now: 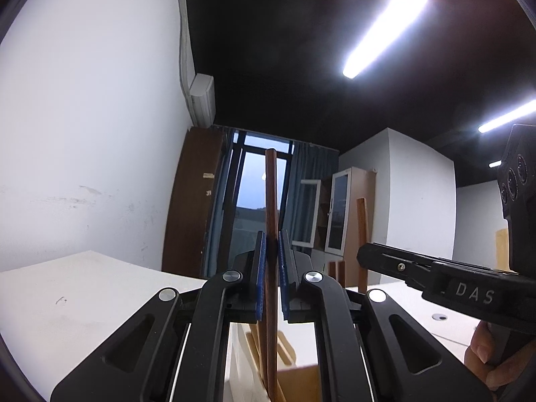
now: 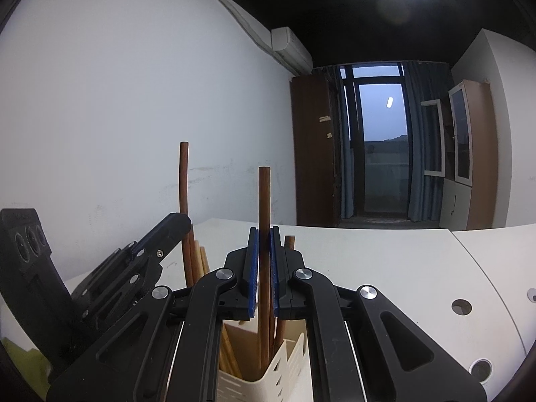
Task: Organize utensils
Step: 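Lower both brown chopsticks into the holder slots with both grippers, then open both grippers to release the chopsticks in the holder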
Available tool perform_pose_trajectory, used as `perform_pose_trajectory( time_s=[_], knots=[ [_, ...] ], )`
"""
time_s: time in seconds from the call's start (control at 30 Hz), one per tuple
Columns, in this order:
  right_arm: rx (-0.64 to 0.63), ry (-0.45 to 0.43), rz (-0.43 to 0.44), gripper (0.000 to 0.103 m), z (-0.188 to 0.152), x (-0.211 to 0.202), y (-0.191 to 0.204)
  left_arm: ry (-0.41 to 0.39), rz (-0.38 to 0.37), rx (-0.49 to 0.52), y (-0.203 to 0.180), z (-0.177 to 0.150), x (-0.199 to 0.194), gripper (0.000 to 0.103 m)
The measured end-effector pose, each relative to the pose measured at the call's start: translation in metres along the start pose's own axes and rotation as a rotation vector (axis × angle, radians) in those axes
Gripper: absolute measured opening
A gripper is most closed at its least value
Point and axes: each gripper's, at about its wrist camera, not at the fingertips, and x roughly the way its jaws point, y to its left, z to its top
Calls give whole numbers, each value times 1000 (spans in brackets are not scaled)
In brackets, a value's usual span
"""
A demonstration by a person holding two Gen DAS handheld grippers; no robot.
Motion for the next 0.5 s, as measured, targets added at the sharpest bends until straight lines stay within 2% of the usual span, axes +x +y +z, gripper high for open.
perform_pose_trajectory(
  time_s=[0.27,0.43,0.5],
  knots=[
    [-2,37,-10,7,-11,-3,3,71,-2,-13,4,-3,-3,7],
    [-34,29,-19,8,-17,-7,8,108,-6,-8,6,-3,-7,7],
    [-22,30,-26,9,-18,-10,5,117,-6,-8,7,-1,-9,14]
  ],
)
